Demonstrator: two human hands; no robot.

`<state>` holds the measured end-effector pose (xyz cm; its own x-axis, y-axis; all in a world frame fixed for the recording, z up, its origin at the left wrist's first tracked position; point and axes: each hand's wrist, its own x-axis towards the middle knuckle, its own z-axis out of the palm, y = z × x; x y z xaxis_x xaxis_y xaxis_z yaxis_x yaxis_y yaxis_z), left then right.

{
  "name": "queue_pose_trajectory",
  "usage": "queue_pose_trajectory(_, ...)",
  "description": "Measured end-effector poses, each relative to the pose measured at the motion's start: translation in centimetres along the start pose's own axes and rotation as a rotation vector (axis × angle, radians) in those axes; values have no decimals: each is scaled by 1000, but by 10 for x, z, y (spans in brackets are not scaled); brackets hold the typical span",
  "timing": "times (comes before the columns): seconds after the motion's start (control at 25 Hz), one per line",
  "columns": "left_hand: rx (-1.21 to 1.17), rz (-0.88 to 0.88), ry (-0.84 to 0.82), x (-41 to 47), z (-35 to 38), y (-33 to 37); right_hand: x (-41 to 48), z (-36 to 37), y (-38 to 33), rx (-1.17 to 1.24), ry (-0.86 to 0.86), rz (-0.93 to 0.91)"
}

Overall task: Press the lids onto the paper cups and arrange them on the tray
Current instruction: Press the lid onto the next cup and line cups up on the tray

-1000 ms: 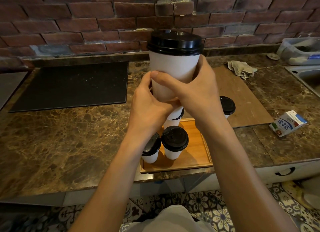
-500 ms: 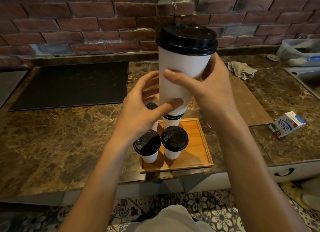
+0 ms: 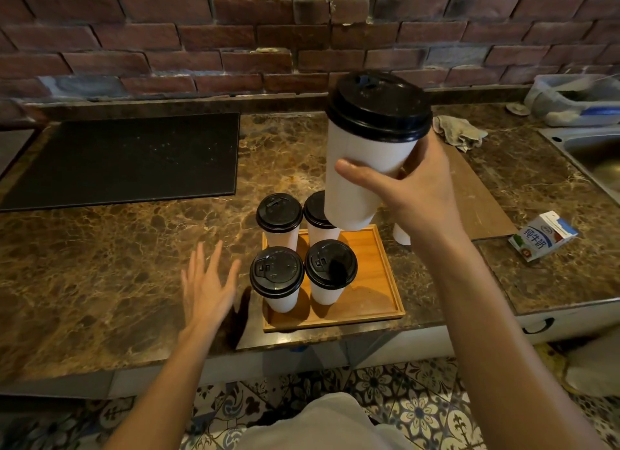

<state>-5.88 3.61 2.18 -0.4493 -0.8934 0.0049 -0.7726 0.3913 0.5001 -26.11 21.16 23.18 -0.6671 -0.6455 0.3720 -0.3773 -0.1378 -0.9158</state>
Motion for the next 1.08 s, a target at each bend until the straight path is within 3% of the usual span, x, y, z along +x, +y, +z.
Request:
queue_pose_trajectory(0.12, 95, -74, -161, -14, 31, -30, -3, -6, 17, -36, 41, 2)
queue_pose_trajectory(0.28, 213, -96, -235, -31, 53, -39, -9, -19, 53, -92, 97, 51)
queue_pose_trajectory(0.52, 314, -150, -231, -36, 61, -28, -24, -34, 109, -140, 135, 152)
queue_pose_trajectory(1.08, 298, -110, -113, -36, 69, -35, -72, -27, 207, -213, 80, 412)
